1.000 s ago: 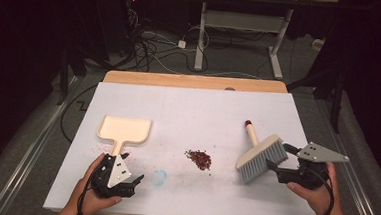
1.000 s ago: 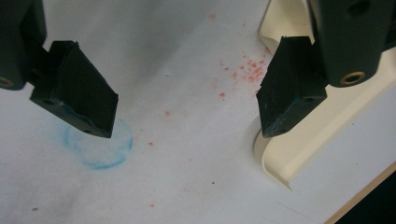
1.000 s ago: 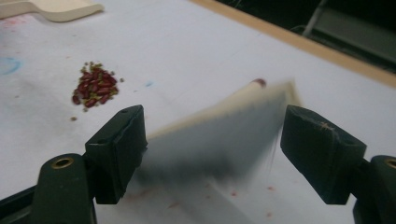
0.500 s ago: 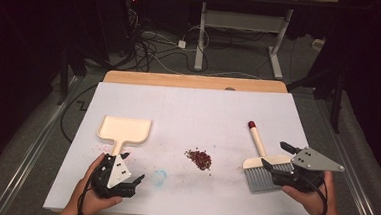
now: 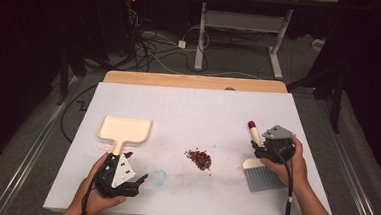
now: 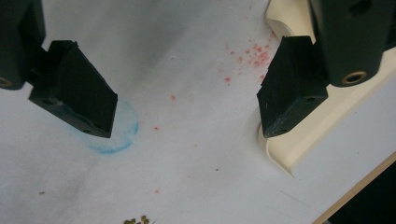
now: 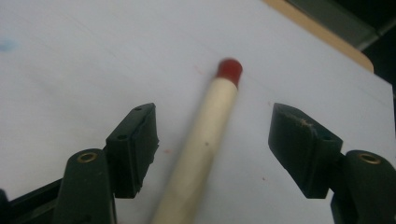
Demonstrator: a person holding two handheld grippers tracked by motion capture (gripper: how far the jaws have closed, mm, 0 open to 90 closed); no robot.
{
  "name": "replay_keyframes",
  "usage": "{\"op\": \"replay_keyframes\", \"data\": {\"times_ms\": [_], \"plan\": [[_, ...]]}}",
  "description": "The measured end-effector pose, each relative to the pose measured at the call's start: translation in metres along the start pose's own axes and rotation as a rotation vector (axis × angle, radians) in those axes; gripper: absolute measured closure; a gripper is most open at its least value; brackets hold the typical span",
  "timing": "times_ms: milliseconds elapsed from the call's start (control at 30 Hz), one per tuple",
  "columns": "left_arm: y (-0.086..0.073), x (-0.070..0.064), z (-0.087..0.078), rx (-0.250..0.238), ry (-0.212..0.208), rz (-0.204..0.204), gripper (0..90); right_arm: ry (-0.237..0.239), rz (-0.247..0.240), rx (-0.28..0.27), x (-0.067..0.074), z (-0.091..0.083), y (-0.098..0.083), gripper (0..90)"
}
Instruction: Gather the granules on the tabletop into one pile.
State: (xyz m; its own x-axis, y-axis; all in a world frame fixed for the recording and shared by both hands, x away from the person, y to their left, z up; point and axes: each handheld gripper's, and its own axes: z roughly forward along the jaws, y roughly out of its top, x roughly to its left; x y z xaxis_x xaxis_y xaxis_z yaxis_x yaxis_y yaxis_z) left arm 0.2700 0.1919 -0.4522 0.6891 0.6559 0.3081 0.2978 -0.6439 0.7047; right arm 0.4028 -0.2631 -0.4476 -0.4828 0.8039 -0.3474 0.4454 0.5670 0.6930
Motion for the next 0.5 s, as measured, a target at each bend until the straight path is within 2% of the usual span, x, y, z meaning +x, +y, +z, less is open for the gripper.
{"op": "replay_keyframes", "data": {"times_ms": [67, 100, 167, 233, 367, 433, 500], "plan": [[-0.001, 0.000, 0.001, 0.002, -0.005, -0.001, 19.2, -0.001, 0.020, 0.056, -0.003, 0.015, -0.003, 39.1], [-0.002, 0.001, 0.001, 0.005, -0.008, 0.000, 19.2, 0.002, 0.027, 0.085, -0.006, 0.021, -0.005, 37.8], [-0.003, 0.001, 0.001, 0.008, -0.010, 0.001, 19.2, 0.023, 0.052, 0.104, -0.008, 0.022, -0.004, 41.5], [-0.003, 0.001, 0.001, 0.008, -0.009, 0.001, 19.2, 0.000, 0.044, 0.117, -0.007, 0.022, -0.003, 43.5], [-0.003, 0.000, -0.002, 0.000, -0.009, 0.005, 19.2, 0.002, 0.071, 0.124, -0.008, 0.022, -0.004, 41.6], [-0.002, 0.000, -0.003, -0.003, -0.006, 0.004, 19.2, 0.006, 0.085, 0.108, -0.011, 0.017, -0.004, 40.4], [-0.001, 0.000, -0.003, -0.008, -0.001, 0.005, 19.2, 0.015, 0.119, 0.083, -0.013, 0.010, -0.002, 38.9]]}}
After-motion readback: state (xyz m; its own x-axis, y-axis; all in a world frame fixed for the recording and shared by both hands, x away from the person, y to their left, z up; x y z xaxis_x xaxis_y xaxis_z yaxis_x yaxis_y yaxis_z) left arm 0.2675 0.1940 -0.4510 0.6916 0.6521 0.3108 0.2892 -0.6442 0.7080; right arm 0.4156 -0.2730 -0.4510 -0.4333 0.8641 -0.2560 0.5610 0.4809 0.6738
